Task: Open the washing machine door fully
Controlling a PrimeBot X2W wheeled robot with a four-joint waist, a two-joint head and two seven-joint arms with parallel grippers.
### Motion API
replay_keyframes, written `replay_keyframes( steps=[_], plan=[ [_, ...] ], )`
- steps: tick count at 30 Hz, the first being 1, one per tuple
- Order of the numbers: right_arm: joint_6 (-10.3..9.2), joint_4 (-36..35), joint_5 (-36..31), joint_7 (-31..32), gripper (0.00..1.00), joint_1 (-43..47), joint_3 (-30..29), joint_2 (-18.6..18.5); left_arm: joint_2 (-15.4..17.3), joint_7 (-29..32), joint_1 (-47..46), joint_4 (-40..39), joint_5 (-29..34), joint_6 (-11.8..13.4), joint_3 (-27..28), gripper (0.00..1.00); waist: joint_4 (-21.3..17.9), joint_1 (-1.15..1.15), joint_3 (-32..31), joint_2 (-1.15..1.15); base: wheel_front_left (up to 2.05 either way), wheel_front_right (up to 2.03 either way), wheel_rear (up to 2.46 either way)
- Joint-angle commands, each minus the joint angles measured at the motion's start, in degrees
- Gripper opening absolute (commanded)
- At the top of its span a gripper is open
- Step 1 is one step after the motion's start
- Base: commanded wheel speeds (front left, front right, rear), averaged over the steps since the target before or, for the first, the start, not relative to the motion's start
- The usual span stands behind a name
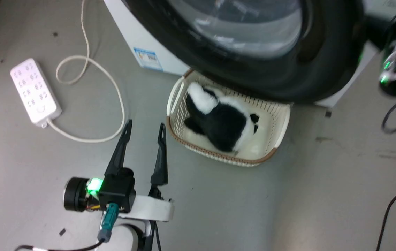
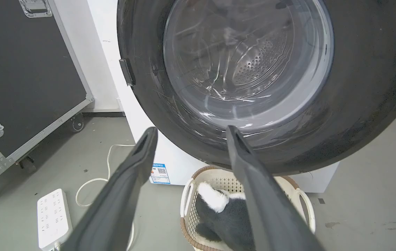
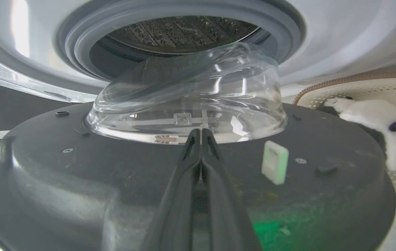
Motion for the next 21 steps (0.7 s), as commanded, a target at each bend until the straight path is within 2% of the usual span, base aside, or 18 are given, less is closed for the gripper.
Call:
replay_keyframes(
  steps=[1,6,11,14,21],
  plan=[
    [0.06,-1.1,0.7,1.1,0.0,3.6,0.3,1.5,0.4,-0.3,1.3,0.4,0.1,0.0,0.1,1.0,-1.0,0.0,-3.5,0.0,0.0,0.0,0.0],
    [0.06,-6.2,2.5,4.2,0.0,11.9,1.9,4.6,0.8,-0.3,3.6,1.4,0.2,-0.3,0.3,1.0,-1.8,0.0,-7.7,0.0,0.0,0.0,0.0],
    [0.06,-9.4,7.4,7.8,0.0,18.3,5.3,5.6,1.1,-0.3,5.4,2.1,0.3,-0.9,0.1,1.0,-1.7,0.0,-10.8,0.0,0.0,0.0,0.0],
    [0.06,-8.8,14.6,8.8,0.0,21.2,11.4,5.6,1.4,-0.3,6.6,2.6,0.5,-1.4,-0.3,1.0,-1.3,0.0,-12.6,0.0,0.0,0.0,0.0],
    [0.06,-12.8,34.3,5.2,0.0,30.3,32.0,5.7,1.7,-0.3,9.4,3.4,0.3,-2.1,-0.8,1.0,-0.1,0.0,-15.5,0.0,0.0,0.0,0.0]
  ],
)
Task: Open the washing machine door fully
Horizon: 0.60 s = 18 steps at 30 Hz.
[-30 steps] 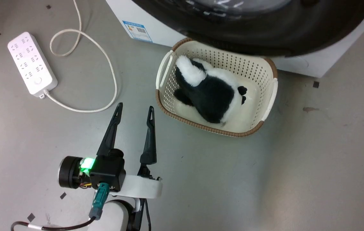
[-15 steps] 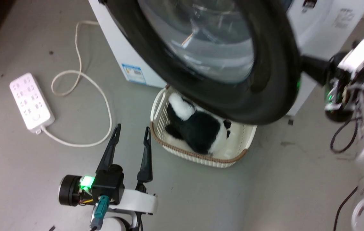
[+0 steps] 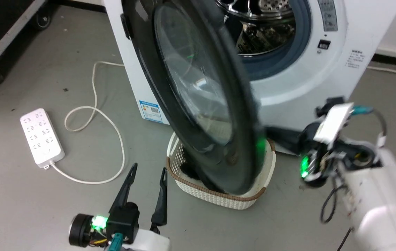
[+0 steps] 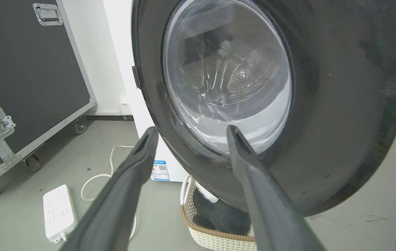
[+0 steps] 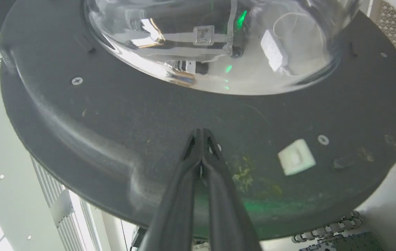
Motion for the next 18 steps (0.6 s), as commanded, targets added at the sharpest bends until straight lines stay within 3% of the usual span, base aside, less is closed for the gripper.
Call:
replay_keyframes(
  steps=[1,8,14,15,16,17,18],
  plan=[
    [0.06,-1.9,4.3,-1.6,0.0,3.5,5.0,0.5,0.2,-0.3,1.2,0.3,0.1,-0.2,-0.3,1.0,0.7,0.01,-1.0,0.0,0.0,0.0,0.0],
    [0.06,-8.8,16.2,-10.8,0.0,10.4,21.6,0.5,0.4,-0.3,3.2,0.3,-0.1,-0.4,-0.1,1.0,1.6,0.01,-2.0,0.0,0.0,0.0,0.0],
    [0.06,-9.6,19.5,-16.3,0.0,10.8,26.5,0.5,0.8,-0.3,3.8,0.0,-0.4,-0.3,1.0,1.0,1.5,0.01,-2.3,0.0,0.0,0.0,0.0],
    [0.06,-9.7,19.1,-17.3,0.17,10.6,26.6,0.4,0.9,-0.3,3.8,0.0,-0.5,-0.3,1.3,1.0,1.2,0.01,-2.5,0.0,0.0,0.0,0.0],
    [0.06,-10.0,18.5,-18.6,0.79,10.4,26.6,0.1,1.0,-0.3,3.8,0.0,-0.5,-0.2,1.6,1.0,0.9,0.01,-2.7,0.0,0.0,0.0,0.0],
    [0.06,-10.4,18.2,-19.7,1.0,10.3,26.5,-0.3,1.1,-0.3,3.8,-0.1,-0.5,-0.1,2.0,1.0,0.5,0.01,-2.9,0.0,0.0,0.0,0.0],
    [0.06,-11.2,17.6,-20.8,1.0,10.3,26.4,-0.8,1.1,-0.3,3.8,-0.2,-0.6,0.0,2.2,1.0,0.1,0.01,-3.1,0.0,0.0,0.0,0.0]
  ],
)
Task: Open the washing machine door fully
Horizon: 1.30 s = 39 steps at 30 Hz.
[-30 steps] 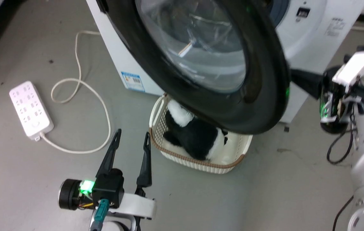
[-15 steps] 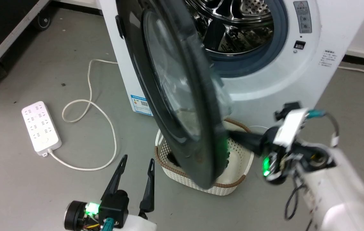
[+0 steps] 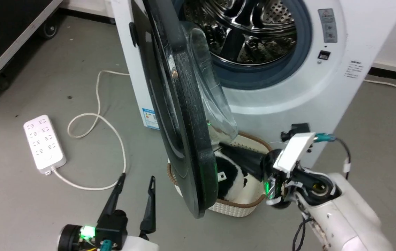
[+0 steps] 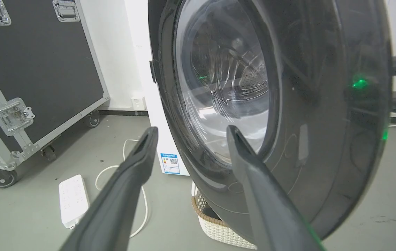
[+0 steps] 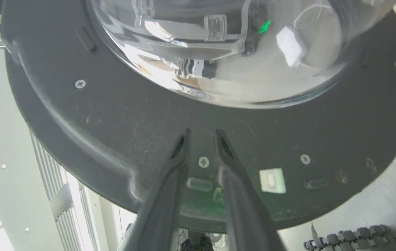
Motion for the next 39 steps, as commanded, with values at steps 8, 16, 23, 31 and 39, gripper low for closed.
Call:
replay_keyframes(
  steps=[8,16,23,31,39],
  plan=[
    [0.07,-15.4,-21.5,-24.3,1.0,6.4,1.1,-11.7,0.8,-0.3,2.0,-0.5,-1.7,0.0,3.3,1.0,-5.5,0.0,-4.8,0.0,0.0,0.0,0.0],
    [0.07,-26.8,-51.0,-44.9,1.0,16.7,-2.9,-21.5,0.6,-0.3,2.6,-1.7,-1.9,-0.2,5.0,1.0,-10.1,0.0,-5.0,0.0,0.0,0.0,0.0],
    [0.07,-33.8,-74.2,-48.9,1.0,28.2,-16.1,-14.8,0.7,-0.3,3.7,-2.2,-2.0,-0.4,6.5,1.0,-13.3,0.0,-4.6,0.0,0.0,0.0,0.0],
    [0.07,-42.5,-91.5,-49.8,1.0,41.5,-25.1,-2.4,1.0,-0.3,4.6,-1.7,-2.1,-1.6,7.7,1.0,-15.1,0.0,-4.2,0.0,0.0,0.0,0.0],
    [0.07,-41.3,-93.6,-50.1,1.0,44.6,-25.2,0.0,0.6,-0.3,5.3,-0.3,-2.1,-2.2,7.8,1.0,-15.4,0.0,-4.2,0.0,0.0,0.0,0.0]
  ],
)
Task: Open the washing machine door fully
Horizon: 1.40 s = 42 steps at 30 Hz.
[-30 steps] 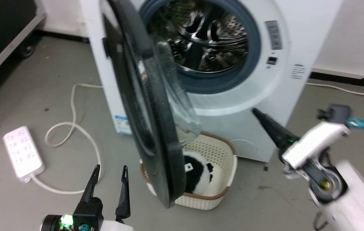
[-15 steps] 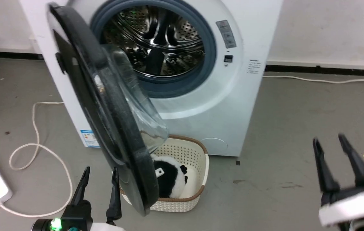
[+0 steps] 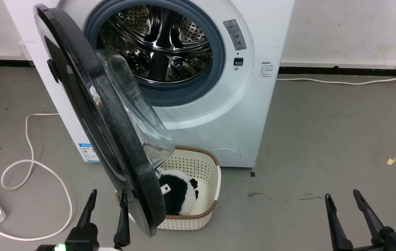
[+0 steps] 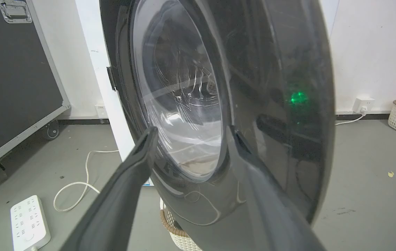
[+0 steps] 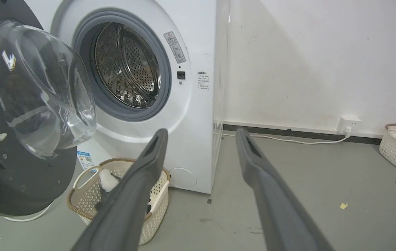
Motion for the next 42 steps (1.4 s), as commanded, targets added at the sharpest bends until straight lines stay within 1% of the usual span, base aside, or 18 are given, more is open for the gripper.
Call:
replay_keyframes(
  steps=[1,8,9,10,14,18,23,27,30,34,37,39,42],
  plan=[
    [0.05,0.3,-0.2,-0.4,1.0,0.7,0.0,0.3,-0.2,-0.3,1.0,0.5,-0.2,-0.2,-0.1,1.0,0.0,0.0,0.0,0.0,0.0,0.0,0.0],
    [0.05,0.4,0.0,-0.6,1.0,0.4,0.3,0.6,-0.3,-0.3,0.9,1.4,-0.1,-0.8,0.2,1.0,0.1,0.0,0.2,0.0,0.0,0.0,0.0],
    [0.05,0.4,0.0,-0.6,1.0,0.4,0.3,0.6,-0.3,-0.3,0.9,1.4,-0.1,-0.9,0.2,0.58,0.1,0.0,0.2,0.0,0.0,0.0,0.0],
    [0.05,0.3,0.0,-0.6,1.0,0.3,0.3,0.6,-0.3,-0.3,0.8,1.5,-0.1,-1.0,0.2,0.0,0.1,0.0,0.2,0.0,0.0,0.0,0.0],
    [0.05,0.3,0.5,-0.6,1.0,0.2,0.3,0.7,-0.4,-0.3,0.8,0.9,0.1,-1.2,0.2,0.0,0.3,0.0,0.3,0.0,0.0,0.0,0.0],
    [0.05,0.2,1.0,-0.7,1.0,-0.1,0.4,0.7,-0.8,-0.3,0.1,-2.1,-0.6,-0.4,2.0,0.0,0.4,0.0,0.3,0.0,0.0,0.0,0.0],
    [0.05,0.1,1.2,-0.7,1.0,-0.4,0.6,0.7,-1.0,-0.3,-2.8,-8.8,-1.7,0.9,6.1,0.0,0.6,0.0,0.4,0.0,0.0,0.0,0.0],
    [0.05,0.1,1.3,-0.7,1.0,-0.7,0.9,0.7,-0.7,-0.3,-7.3,-15.3,-2.9,0.9,10.1,0.0,0.5,0.0,0.4,0.0,0.0,0.0,0.0],
    [0.05,0.4,1.3,-0.7,1.0,-0.8,1.1,0.7,-0.3,-0.3,-10.5,-20.5,-2.9,0.6,11.3,0.0,0.4,0.0,0.3,0.0,0.0,0.0,0.0],
    [0.05,0.7,1.5,-0.7,1.0,-0.9,1.4,0.7,0.6,-0.1,-14.0,-25.9,-1.9,-0.1,10.2,0.0,0.1,0.0,0.1,0.0,0.0,0.0,0.0],
    [0.05,0.9,1.6,-0.7,1.0,-0.9,1.6,0.7,0.6,2.0,-15.7,-28.8,-1.8,-0.8,8.2,0.0,-0.1,0.0,-0.1,0.0,0.0,0.0,0.0],
    [0.05,1.1,1.7,-0.7,1.0,-1.0,1.6,0.7,0.4,3.8,-16.1,-29.8,-1.6,-1.5,5.8,0.0,-0.3,0.0,-0.2,0.0,0.0,0.0,0.0],
    [0.05,1.2,1.8,-0.7,1.0,-1.2,1.7,0.7,-0.6,7.2,-15.3,-30.1,-1.8,-2.5,0.8,0.0,-0.6,0.0,-0.3,0.0,0.0,0.0,0.0]
  ],
)
